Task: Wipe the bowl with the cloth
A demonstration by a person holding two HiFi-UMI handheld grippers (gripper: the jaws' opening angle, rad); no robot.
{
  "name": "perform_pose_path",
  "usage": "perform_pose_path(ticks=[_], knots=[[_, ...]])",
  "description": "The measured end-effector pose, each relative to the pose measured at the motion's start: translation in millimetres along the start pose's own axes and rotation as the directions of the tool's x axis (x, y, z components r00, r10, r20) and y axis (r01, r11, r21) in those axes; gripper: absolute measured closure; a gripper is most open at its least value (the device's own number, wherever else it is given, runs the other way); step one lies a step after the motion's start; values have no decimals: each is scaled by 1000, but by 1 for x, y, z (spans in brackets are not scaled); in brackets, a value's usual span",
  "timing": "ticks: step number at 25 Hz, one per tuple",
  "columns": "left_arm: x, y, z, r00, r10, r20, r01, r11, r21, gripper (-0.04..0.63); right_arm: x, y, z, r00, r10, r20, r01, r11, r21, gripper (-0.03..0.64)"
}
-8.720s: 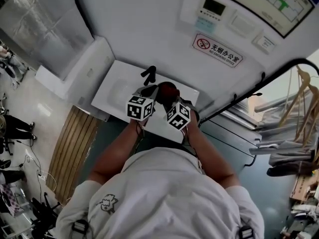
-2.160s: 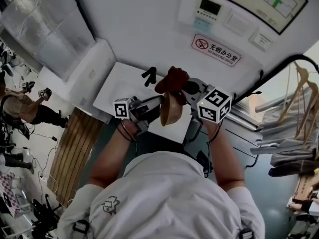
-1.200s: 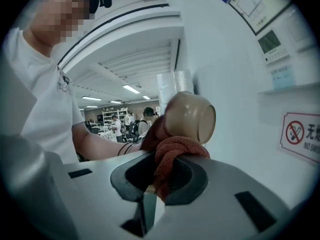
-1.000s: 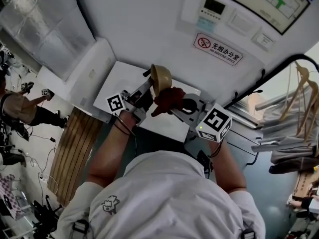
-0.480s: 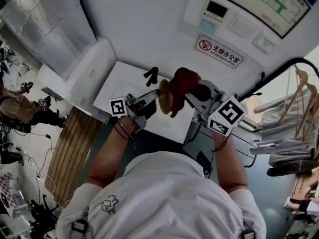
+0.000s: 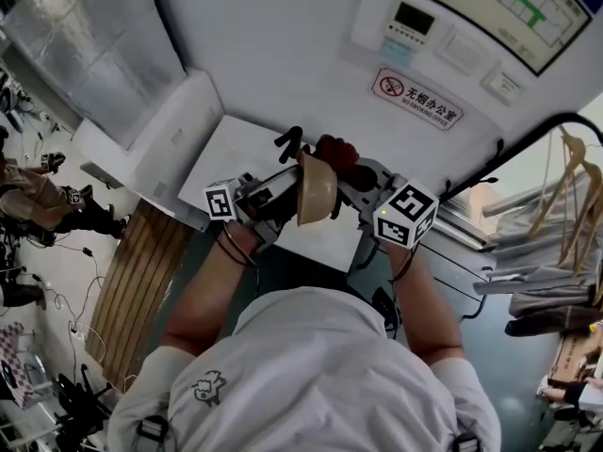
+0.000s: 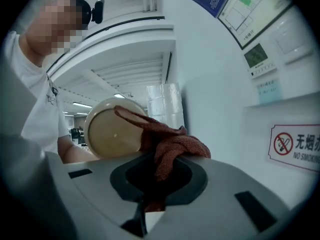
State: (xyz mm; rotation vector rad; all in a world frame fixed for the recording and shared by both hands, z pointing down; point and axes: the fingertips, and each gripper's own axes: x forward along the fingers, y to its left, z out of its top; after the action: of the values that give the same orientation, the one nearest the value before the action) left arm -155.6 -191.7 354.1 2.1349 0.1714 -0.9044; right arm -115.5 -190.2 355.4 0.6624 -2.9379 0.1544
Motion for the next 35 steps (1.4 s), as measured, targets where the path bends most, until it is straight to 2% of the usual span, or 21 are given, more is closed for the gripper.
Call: perform_pose_path(ticks=[3, 7, 11, 14, 20, 23, 30, 32, 35], knots=[[4, 3, 12, 999, 25, 46, -25, 1000, -6, 578, 3, 13, -12, 1000, 26, 2, -26, 999, 28, 566], [-2, 15, 26, 991, 93, 93, -94, 996, 8, 578, 2, 32, -21, 999, 53, -10, -53, 998, 25, 566], [-13, 33, 33, 977, 185, 103, -188, 982, 19, 578, -10, 53, -21, 996, 92, -13, -93, 995, -20, 566], [-20, 41, 31, 970, 223, 95, -225, 974, 11, 578, -20, 64, -7, 994, 110, 10, -109, 992, -71, 566], [-17, 41, 16, 981, 185, 51, -184, 983, -9, 578, -39, 57, 33, 993, 68, 94, -52, 986, -159, 566], [-14, 41, 9, 983, 185, 20, -185, 983, -6, 578, -46, 47, 50, 989, 49, 137, -25, 985, -170, 566], [-16, 37, -1, 992, 122, 18, -120, 990, -79, 580, -52, 15, 62, 976, 3, 218, 20, 994, -103, 566], [-16, 39, -5, 992, 129, -10, -129, 989, -66, 580, -52, 6, 58, 976, -15, 219, 35, 996, -87, 566], [-11, 43, -19, 984, 146, -102, -148, 989, -13, 578, -49, -3, 51, 978, -30, 207, 45, 997, -68, 566]])
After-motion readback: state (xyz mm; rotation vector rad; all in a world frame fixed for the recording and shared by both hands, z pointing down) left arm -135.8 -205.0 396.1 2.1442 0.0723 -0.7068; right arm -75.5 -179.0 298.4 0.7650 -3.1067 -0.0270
